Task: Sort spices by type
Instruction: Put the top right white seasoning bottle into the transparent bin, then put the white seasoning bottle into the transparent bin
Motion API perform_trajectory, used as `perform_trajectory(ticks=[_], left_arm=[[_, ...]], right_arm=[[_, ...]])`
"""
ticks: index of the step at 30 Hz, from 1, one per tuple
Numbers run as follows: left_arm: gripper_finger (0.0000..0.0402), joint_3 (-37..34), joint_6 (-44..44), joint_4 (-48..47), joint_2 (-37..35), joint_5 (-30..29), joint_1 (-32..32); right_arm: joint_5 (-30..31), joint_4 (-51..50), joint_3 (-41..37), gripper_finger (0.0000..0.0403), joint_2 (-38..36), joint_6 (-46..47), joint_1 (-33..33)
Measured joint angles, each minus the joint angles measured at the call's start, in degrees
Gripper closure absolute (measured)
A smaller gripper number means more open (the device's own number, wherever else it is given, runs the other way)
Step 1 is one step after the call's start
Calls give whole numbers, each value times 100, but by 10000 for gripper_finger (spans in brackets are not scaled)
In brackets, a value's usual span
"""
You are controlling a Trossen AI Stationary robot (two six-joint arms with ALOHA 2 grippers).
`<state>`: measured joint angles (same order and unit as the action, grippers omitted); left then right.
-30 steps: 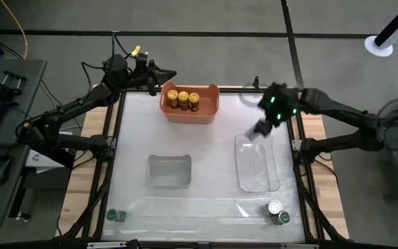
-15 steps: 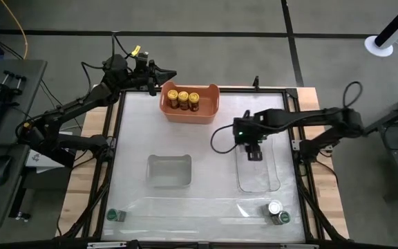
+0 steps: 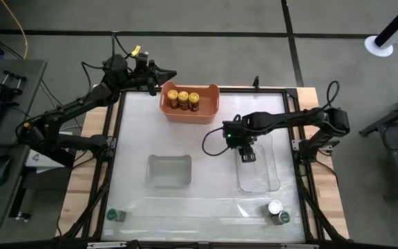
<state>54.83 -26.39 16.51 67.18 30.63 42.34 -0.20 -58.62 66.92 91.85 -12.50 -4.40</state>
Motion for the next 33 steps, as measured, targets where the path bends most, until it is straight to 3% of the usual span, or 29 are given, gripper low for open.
perform_trajectory(ticks=[8,18,27,33], left_arm=[[401,0,0,0,2,4,1],[401,0,0,2,2,4,-1],[401,0,-37,2,2,4,-1],[401,0,-39,2,2,4,0]], right_arm=[[-22,94,-223,185,2,281,-48],[78,324,-363,117,2,469,-48],[-121,103,189,105,-65,130,-48],[-238,-562,835,105,-201,57,-48]])
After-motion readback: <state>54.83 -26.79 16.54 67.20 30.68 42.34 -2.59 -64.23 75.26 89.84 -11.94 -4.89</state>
